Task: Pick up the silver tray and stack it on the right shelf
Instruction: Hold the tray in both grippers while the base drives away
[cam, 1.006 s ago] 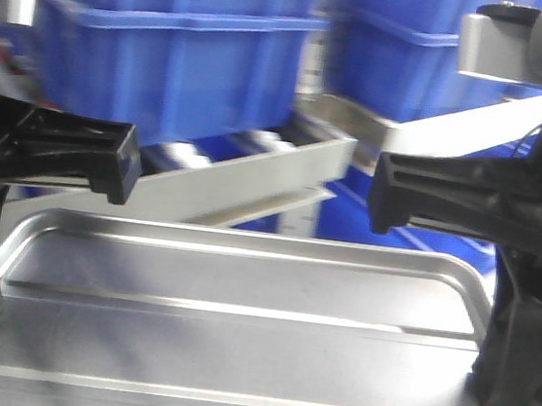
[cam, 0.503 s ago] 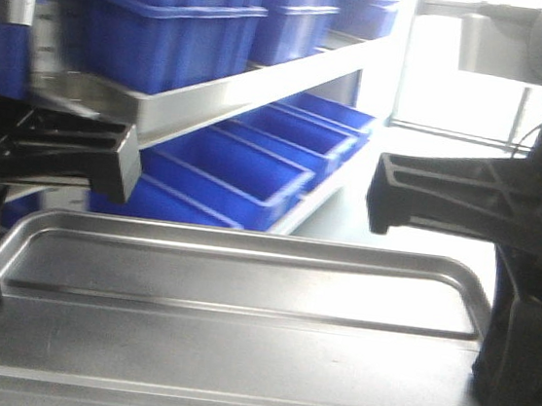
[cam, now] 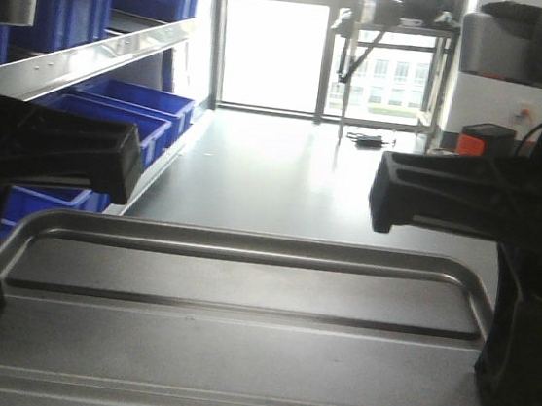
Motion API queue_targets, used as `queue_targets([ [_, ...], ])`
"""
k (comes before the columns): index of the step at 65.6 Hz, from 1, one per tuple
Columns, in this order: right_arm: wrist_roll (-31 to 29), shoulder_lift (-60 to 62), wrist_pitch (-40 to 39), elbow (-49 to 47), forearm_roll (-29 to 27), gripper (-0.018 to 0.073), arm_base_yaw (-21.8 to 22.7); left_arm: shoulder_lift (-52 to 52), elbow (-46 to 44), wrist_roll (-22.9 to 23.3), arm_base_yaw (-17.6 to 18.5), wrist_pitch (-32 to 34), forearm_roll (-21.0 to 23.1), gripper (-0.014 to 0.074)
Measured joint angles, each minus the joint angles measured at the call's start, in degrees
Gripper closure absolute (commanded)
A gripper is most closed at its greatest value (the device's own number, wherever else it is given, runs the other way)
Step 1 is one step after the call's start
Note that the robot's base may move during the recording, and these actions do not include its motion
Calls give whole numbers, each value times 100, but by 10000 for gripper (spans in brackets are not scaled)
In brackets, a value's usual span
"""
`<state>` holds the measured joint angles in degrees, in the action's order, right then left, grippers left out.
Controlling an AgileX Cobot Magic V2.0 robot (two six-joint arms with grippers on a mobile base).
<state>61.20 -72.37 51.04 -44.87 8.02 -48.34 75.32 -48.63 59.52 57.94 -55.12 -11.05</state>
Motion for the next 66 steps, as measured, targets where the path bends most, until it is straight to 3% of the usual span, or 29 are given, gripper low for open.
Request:
queue_targets([
  [66,9,0,0,0,0,502,0,0,0,0,3,0,0,697],
])
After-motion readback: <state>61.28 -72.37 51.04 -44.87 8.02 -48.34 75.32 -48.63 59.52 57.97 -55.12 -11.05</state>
